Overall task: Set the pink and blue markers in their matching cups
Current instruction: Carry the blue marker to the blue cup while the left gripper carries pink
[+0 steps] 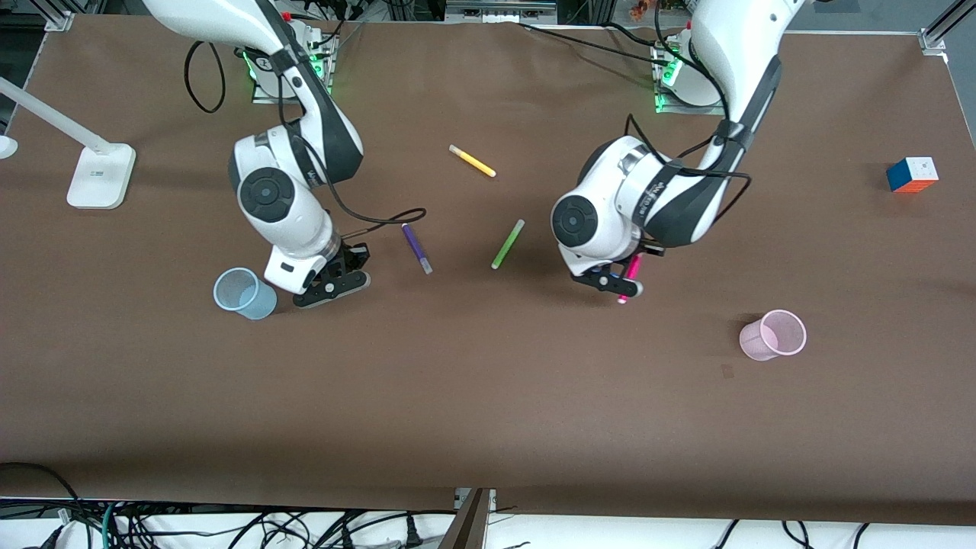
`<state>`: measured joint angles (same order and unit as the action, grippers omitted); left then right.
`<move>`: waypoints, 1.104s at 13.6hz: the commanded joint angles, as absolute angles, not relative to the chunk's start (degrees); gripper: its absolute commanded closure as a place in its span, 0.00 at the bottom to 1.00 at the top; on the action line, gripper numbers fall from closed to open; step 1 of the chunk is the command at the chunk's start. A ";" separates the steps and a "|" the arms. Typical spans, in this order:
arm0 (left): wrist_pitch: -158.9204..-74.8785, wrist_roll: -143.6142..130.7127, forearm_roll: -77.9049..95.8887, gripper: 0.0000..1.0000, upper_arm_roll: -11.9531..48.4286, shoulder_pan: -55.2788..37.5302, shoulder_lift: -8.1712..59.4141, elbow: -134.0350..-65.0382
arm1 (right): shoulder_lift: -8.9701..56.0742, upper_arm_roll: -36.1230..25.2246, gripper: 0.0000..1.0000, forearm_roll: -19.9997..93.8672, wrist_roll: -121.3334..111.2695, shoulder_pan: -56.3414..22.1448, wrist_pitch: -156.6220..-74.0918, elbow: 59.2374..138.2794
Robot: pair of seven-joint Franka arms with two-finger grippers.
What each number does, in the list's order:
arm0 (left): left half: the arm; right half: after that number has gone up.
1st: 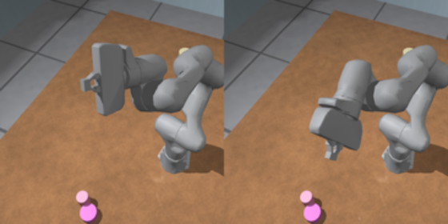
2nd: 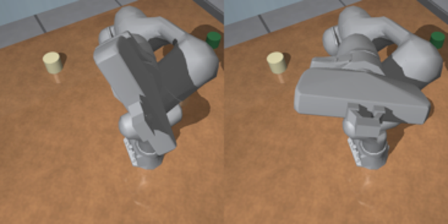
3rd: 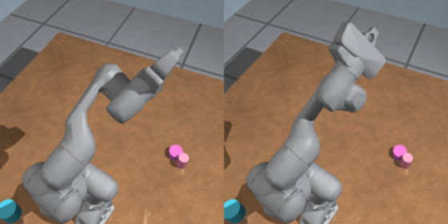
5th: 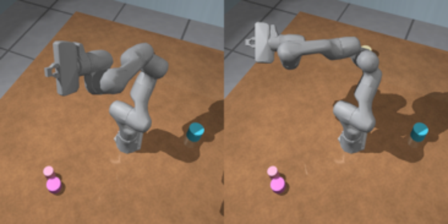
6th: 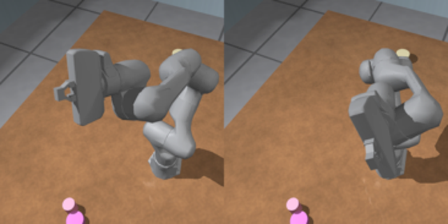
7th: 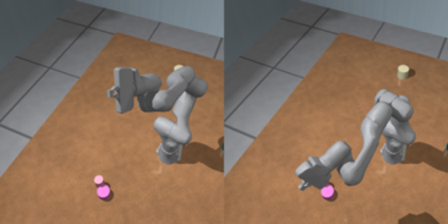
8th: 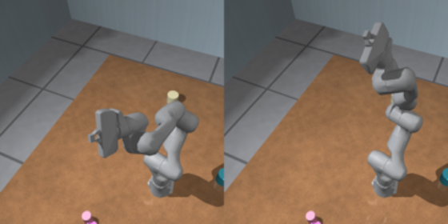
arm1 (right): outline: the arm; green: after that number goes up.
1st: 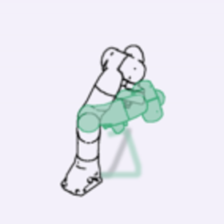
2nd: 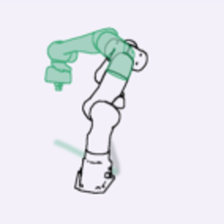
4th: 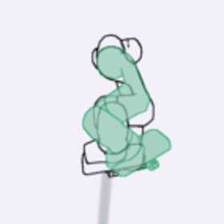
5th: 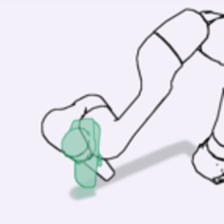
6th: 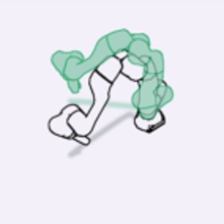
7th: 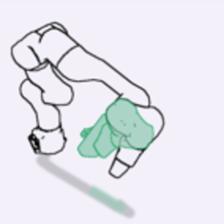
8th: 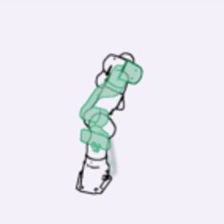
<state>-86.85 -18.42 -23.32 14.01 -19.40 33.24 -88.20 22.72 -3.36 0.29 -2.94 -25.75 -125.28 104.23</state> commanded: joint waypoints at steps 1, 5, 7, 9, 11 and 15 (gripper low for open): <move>-79.66 -9.00 -24.61 0.93 13.89 -16.01 34.19 -84.48 | 23.12 -4.30 1.00 1.05 -15.77 -24.18 -119.37 99.67; -73.05 11.81 -26.96 0.93 10.04 -12.04 34.19 -82.27 | 22.06 -5.45 1.00 5.60 -36.06 -20.93 -119.09 99.58; -72.86 22.80 -35.55 0.92 9.49 -11.95 33.93 -81.83 | 21.89 -6.93 1.00 10.79 -47.67 -19.52 -119.09 99.58; -73.38 29.33 -44.42 0.90 8.44 -11.34 34.01 -81.39 | 21.88 -9.22 1.00 15.36 -57.35 -19.25 -118.92 99.67; -76.44 31.81 -52.79 0.88 8.44 -10.99 35.06 -81.39 | 21.88 -12.03 1.00 21.06 -66.14 -19.16 -116.99 99.67; -83.47 33.13 -53.97 0.83 8.35 -5.30 37.00 -82.17 | 22.06 -15.47 1.00 32.93 -83.37 -16.02 -111.55 99.67</move>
